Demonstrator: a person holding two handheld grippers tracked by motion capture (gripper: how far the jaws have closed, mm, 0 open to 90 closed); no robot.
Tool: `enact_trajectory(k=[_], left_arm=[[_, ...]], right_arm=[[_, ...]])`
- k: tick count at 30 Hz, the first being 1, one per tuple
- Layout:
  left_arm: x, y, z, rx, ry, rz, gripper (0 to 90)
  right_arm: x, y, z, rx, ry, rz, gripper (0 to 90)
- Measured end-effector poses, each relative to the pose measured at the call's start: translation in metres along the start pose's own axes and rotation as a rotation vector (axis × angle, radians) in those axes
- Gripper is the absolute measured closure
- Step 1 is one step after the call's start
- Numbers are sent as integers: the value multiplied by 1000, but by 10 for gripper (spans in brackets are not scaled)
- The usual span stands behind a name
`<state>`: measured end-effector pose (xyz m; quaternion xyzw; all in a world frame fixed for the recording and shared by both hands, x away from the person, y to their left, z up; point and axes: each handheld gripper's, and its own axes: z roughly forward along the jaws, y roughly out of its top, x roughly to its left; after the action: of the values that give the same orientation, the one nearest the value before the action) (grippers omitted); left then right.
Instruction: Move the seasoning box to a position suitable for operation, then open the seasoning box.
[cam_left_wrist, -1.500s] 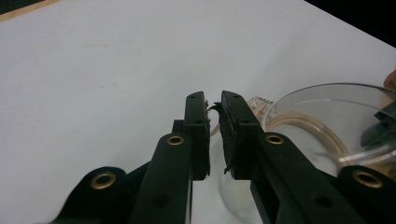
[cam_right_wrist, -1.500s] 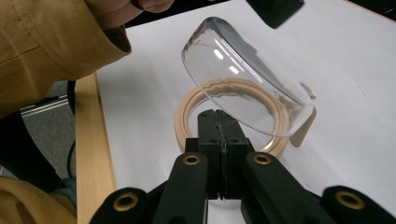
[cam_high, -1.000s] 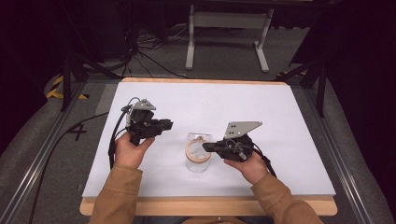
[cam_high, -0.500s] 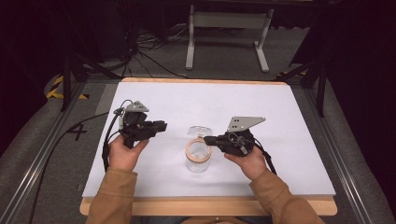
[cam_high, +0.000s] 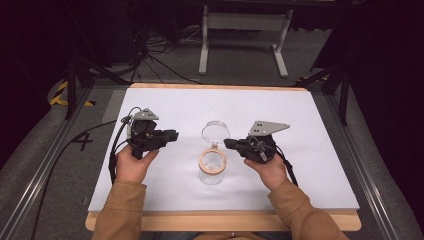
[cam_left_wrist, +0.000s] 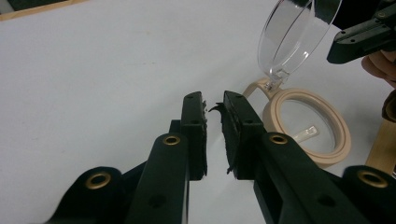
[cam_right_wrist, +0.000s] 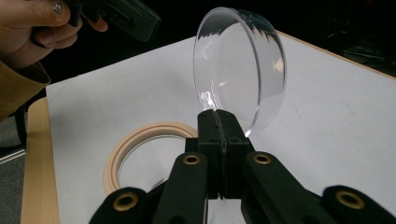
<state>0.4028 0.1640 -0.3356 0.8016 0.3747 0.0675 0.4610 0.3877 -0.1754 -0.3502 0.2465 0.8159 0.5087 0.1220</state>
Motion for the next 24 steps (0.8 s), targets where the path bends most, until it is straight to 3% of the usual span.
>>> enact_trajectory(k=[5,13,17,24], left_arm=[[0,3,3,3,-12,12,789],[-1,8,6,-4,-32,26,786],[0,11,4,-13,-36,21,781],[2,10,1,-17,-28,20,757]], right_arm=[[0,1,-8,-14,12,-3,895],[4,5,-29,-20,-31,-64,895],[-3,5,-44,-31,-53,-61,895],[-26,4,-70,-37,-115,-9,894]])
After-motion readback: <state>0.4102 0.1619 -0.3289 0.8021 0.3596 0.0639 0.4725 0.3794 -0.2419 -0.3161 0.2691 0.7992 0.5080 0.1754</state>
